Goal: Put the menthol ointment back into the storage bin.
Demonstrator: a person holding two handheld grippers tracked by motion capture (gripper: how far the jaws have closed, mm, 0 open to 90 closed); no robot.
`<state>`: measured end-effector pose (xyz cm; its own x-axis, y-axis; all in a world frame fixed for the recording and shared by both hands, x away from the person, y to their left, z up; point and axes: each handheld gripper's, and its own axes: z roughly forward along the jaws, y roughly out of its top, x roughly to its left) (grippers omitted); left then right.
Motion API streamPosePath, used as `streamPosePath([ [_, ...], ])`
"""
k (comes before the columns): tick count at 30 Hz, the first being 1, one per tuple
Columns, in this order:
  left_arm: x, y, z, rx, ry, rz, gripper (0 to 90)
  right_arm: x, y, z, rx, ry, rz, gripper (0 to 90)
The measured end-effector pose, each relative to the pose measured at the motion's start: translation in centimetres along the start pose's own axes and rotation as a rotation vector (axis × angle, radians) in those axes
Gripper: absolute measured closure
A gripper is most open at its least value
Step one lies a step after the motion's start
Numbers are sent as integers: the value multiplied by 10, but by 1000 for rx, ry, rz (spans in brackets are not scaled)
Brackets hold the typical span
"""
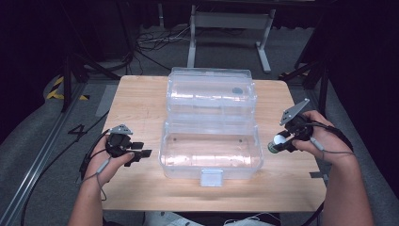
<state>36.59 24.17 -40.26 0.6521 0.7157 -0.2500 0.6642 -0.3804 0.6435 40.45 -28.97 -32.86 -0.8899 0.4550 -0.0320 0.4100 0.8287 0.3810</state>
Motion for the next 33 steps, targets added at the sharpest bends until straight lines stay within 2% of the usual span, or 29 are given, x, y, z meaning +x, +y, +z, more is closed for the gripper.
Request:
streamPosePath([
  [8,1,0,1,2,1,0,479,8,14,-13,-5,-2,-70,504],
  [11,1,0,1,3,1,0,478,11,18,-15,0,-2,-82,504],
  [14,0,-1,1,3,1,-1,477,16,26,-18,0,15,-115,504],
  [18,1,-1,1,3,0,-1,477,20,33,-19,9,30,-144,504],
  [23,1,-1,2,4,0,-1,476,26,41,-19,27,28,-175,504],
  [33,2,-1,1,6,1,0,475,34,55,-15,29,83,-244,504],
])
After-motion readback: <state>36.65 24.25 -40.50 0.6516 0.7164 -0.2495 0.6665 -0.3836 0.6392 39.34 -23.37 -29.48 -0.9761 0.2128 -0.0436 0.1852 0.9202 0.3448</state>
